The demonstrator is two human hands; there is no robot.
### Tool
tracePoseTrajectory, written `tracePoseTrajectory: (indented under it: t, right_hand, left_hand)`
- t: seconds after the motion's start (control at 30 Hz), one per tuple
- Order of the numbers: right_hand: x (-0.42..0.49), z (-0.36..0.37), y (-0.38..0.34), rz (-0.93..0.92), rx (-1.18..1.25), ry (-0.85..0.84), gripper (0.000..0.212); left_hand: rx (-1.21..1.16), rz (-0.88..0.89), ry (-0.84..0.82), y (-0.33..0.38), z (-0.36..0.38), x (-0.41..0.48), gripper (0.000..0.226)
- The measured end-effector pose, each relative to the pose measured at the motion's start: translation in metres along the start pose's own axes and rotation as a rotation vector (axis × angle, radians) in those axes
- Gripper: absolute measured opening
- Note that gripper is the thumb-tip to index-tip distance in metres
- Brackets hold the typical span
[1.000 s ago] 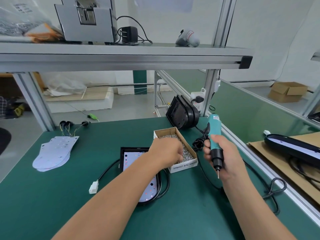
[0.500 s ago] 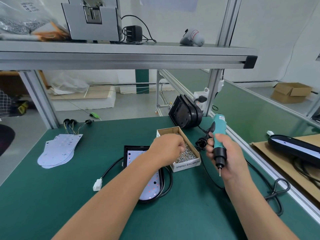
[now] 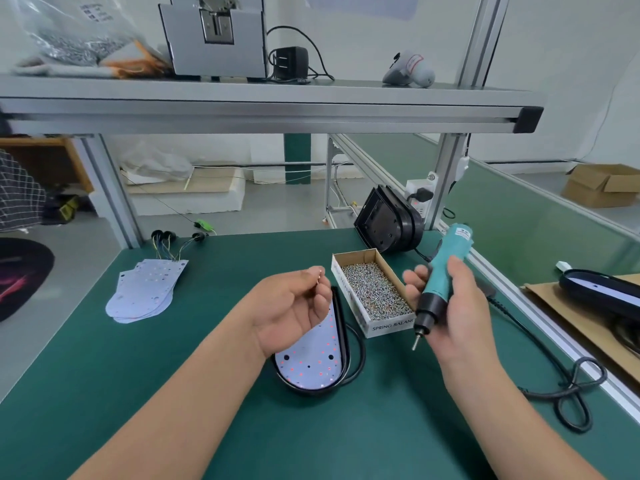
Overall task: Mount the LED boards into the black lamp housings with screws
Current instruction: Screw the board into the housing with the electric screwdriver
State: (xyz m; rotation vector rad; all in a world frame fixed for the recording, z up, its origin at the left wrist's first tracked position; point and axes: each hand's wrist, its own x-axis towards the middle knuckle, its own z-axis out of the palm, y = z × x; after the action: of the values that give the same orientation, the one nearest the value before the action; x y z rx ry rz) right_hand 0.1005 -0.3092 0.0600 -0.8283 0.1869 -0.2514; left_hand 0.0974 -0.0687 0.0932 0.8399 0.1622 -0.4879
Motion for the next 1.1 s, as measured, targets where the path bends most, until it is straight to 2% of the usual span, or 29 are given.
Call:
tracePoseTrajectory:
  t: [0.13,0.23,0.43,0.53,0.7,1.1]
  right_hand:
    - [-0.008,0.021,0.003,-0.043,0.045,-0.087,0.027]
    - [-0.012,0.038,0.003,-0.059,0.061,-0.171,0.022]
    - [-0.02,0.078,0.012,-0.053,0.259,-0.363,0.024]
    - [-0.026,0.084,0.023,-0.068,0.287,-0.432,0.017]
    - [-0.033,0.08,0.028,-0.081,0.323,-0.433,0.01]
    - [-0.044,0.071,0.024,-0.127,0.303,-0.46,0.01]
  left_hand:
    - [-0.095,-0.049,-0.027,-0.003,-0.013,-0.019,0.013]
    - [-0.04,-0.06,-0.051,-0.008,-0.021,-0.032,0.003]
    - [0.06,-0.056,-0.054,-0.019,-0.036,-0.047,0.006]
    - [0.094,-0.035,-0.056,-0.023,-0.041,-0.049,0.002]
    - [0.086,0.001,-0.094,-0.026,-0.047,-0.053,0.003]
    - [0.045,0.045,-0.071,-0.035,-0.046,-0.058,0.015]
